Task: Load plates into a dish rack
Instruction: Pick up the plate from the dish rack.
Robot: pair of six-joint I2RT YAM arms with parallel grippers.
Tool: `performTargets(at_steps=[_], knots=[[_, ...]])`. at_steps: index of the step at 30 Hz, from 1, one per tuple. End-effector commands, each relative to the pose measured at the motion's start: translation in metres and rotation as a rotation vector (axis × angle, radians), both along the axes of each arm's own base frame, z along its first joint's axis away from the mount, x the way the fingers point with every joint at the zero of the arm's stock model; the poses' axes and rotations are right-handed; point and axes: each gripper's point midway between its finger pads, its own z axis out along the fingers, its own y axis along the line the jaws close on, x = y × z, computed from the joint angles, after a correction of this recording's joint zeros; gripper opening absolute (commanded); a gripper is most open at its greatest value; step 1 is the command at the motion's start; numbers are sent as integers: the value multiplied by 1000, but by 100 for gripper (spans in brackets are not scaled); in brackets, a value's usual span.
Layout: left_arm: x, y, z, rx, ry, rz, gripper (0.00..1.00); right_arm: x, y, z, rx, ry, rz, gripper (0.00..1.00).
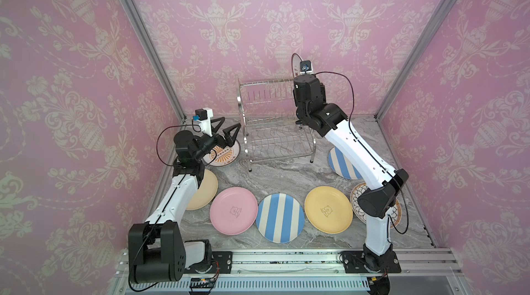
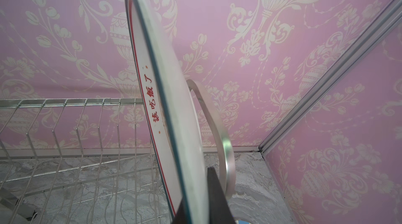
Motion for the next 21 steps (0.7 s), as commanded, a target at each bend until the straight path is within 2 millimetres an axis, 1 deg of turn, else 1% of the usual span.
performTargets(at_steps=[1,3,6,11,14,17,21], knots=[[-3,-1,-2,-9,2,-21,99,-12,-18,29,54,-50,12,0],[-3,-1,-2,-9,1,-22,99,-12,-23,28,62,-51,5,0],[-3,-1,-2,-12,3,-26,99,-15,-29,34,70,-95,-3,0],[-2,-2,-3,-13,8,-33,99,-19,-35,63,89,-164,17,0],[-1,-2,-5,-13,17,-36,99,-19,-36,71,95,-174,31,0],[0,-2,-4,-12,17,-39,99,-17,-35,68,96,-168,40,0],[1,-3,-3,-13,21,-44,99,-9,-33,56,94,-141,55,0]])
